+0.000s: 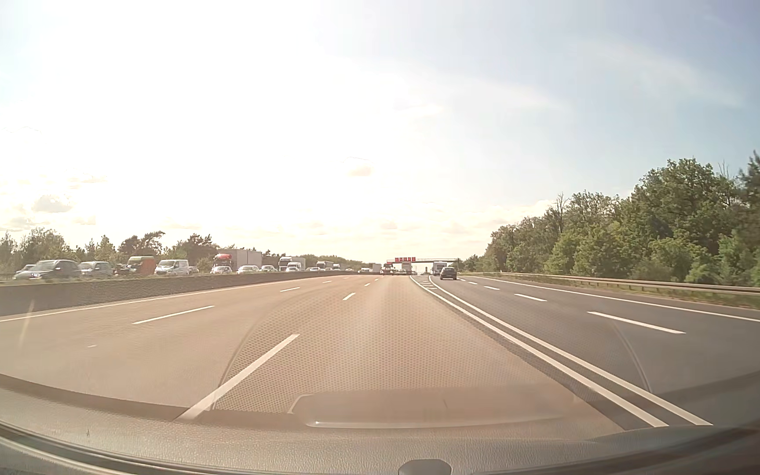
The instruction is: Follow the waypoints while adhering to traffic rules and regulations
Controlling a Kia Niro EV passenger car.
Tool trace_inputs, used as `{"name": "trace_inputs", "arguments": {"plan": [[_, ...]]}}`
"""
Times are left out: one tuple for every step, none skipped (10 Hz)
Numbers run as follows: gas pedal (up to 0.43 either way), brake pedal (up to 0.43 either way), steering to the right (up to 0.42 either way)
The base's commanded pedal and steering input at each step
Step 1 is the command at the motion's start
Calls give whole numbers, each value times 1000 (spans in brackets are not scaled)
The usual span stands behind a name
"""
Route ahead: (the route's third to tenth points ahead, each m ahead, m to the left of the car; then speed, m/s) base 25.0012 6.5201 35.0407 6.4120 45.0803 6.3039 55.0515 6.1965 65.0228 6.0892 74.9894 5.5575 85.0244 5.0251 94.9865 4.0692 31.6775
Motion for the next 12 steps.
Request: {"name": "trace_inputs", "arguments": {"plan": [[118, 0, 0], [59, 0, 2], [0, 0, 4], [0, 0, 4], [0, 0, 3], [0, 0, 4], [0, 0, 4], [0, 0, 4], [0, 0, 4], [0, 0, 4], [0, 0, 5], [0, 0, 4]]}}
